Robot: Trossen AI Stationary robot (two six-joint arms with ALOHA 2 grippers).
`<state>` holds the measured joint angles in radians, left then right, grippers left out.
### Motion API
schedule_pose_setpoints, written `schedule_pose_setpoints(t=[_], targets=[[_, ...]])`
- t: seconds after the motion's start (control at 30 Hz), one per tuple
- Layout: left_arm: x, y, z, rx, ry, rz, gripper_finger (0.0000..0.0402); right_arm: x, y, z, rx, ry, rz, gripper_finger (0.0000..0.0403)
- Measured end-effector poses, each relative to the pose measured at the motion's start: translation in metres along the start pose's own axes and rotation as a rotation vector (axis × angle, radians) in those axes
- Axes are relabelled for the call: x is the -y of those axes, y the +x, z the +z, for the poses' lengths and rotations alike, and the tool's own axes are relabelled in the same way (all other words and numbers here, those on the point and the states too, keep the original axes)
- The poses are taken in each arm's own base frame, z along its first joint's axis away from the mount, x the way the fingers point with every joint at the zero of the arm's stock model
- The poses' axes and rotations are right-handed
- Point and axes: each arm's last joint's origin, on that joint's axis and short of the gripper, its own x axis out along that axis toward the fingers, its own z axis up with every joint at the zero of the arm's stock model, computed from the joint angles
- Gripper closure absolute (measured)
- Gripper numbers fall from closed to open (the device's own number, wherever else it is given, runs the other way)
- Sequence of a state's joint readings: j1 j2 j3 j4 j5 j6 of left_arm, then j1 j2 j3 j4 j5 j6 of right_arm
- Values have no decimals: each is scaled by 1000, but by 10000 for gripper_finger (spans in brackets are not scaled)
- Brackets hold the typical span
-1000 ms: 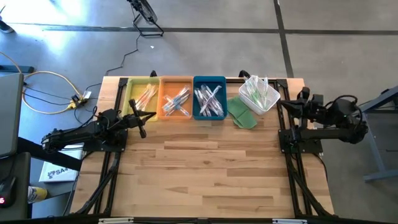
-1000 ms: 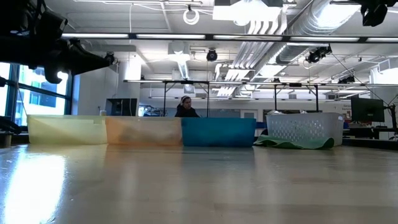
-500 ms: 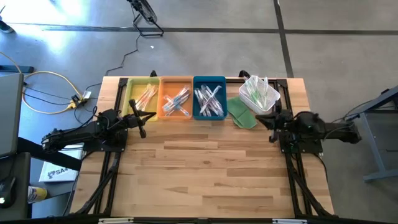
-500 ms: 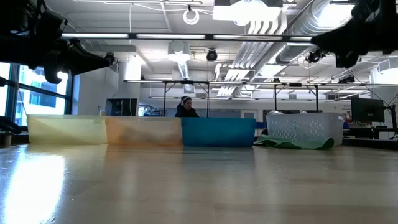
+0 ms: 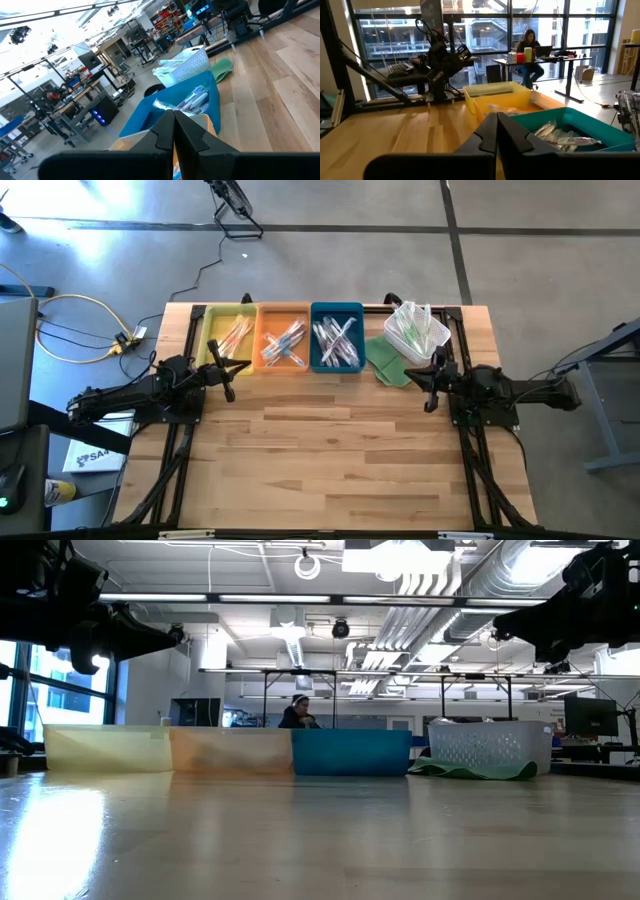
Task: Pick & Place Toothbrushes
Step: Return to Home Position
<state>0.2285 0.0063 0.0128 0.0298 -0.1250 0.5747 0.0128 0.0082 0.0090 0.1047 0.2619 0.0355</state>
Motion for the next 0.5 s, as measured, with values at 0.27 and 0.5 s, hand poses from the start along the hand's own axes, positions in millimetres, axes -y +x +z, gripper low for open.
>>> schedule_pose_setpoints(t=[0.27, 0.5], targets=[[0, 0, 0, 1, 0, -3, 401, 0, 1, -2, -20, -12, 2, 401], [0, 0, 0, 1, 0, -3, 401, 0, 1, -2, -21, -12, 2, 401]])
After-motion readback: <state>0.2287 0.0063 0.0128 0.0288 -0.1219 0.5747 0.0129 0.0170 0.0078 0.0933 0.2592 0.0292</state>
